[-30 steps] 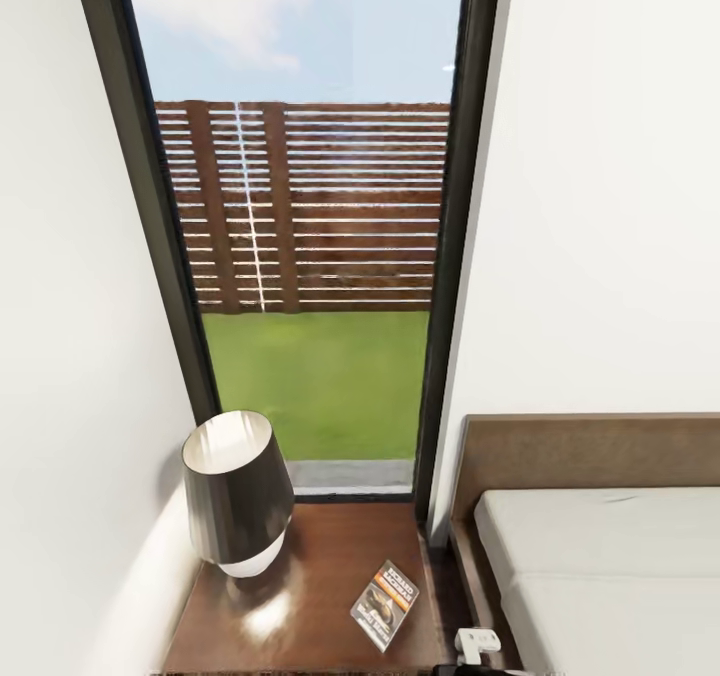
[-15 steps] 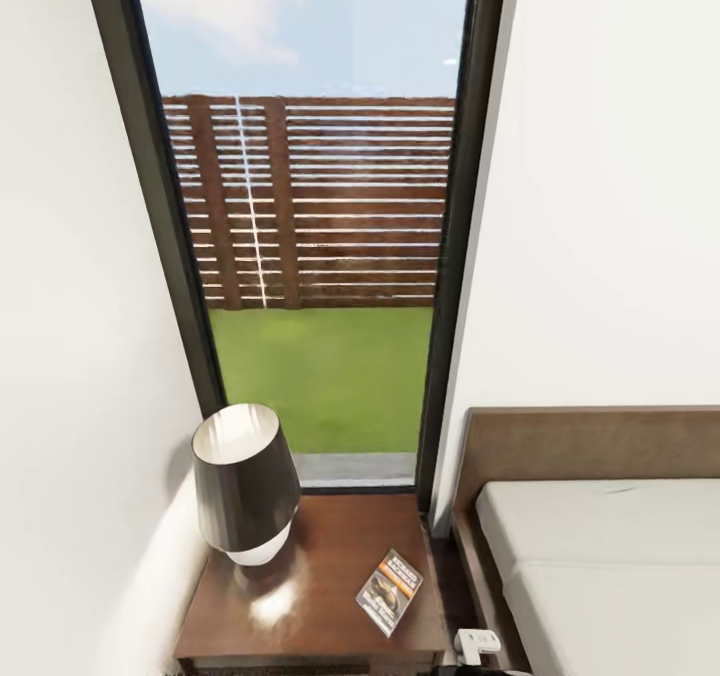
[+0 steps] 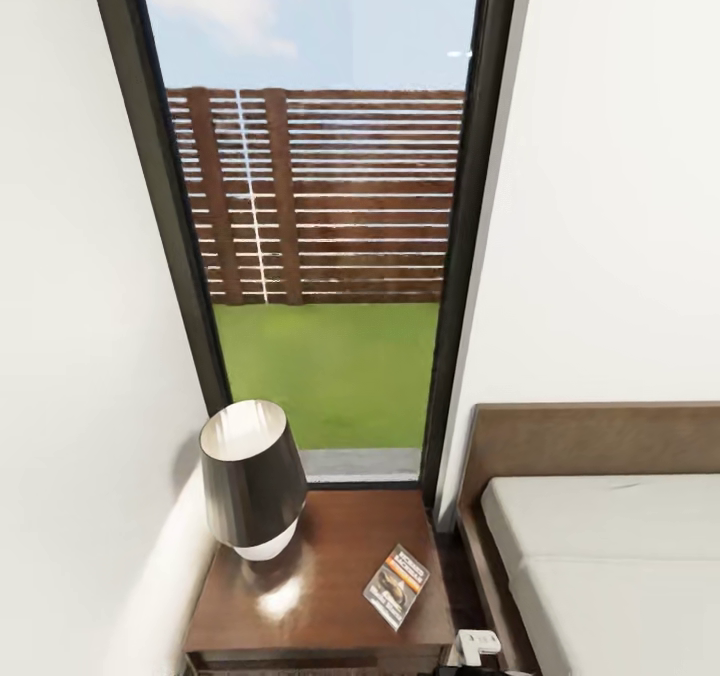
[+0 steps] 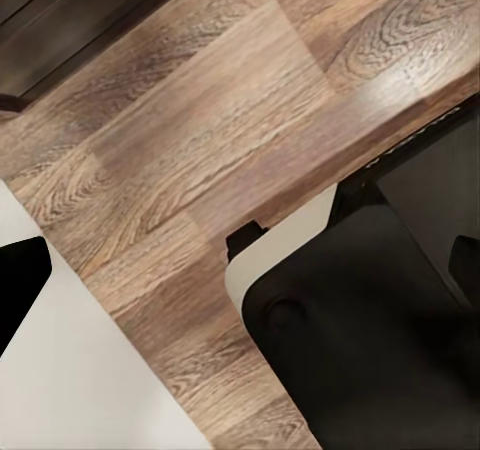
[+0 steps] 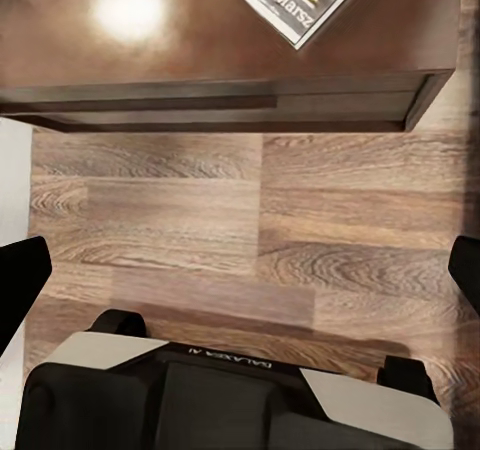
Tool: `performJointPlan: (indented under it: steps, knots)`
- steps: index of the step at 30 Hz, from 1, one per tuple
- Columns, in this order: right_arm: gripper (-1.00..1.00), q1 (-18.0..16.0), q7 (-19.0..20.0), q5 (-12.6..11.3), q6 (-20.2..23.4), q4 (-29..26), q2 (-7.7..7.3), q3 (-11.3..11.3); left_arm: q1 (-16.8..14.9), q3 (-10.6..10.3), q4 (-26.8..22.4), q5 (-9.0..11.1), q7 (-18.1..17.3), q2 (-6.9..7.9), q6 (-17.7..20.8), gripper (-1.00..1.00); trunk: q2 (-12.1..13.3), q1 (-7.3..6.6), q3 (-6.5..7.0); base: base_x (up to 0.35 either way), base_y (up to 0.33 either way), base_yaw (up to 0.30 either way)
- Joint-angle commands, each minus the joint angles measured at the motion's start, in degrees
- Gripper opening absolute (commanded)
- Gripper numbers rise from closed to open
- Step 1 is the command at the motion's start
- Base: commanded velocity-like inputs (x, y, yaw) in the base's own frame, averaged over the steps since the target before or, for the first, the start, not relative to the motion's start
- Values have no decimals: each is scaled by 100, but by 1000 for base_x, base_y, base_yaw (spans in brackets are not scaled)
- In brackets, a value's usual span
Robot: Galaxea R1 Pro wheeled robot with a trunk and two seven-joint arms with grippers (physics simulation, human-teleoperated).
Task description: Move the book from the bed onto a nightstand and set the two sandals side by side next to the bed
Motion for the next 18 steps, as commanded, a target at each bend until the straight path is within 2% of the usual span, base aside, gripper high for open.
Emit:
performJointPlan:
  steps: [1,10,18]
  knots:
    - [100,-2,24,28,39,-6,1,-49,-4,-41,0,4,-3,2,-13,100,-13,4,-15,0,23,0]
    - [100,60,18,33,24,403,-26,-56,-1,-37,0,8,-3,5,-13,100,-13,4,-24,0,11,0]
    - [100,350,15,35,11,681,-36,-61,-1,-42,0,-3,-5,3,-13,100,-13,4,-25,0,1,0]
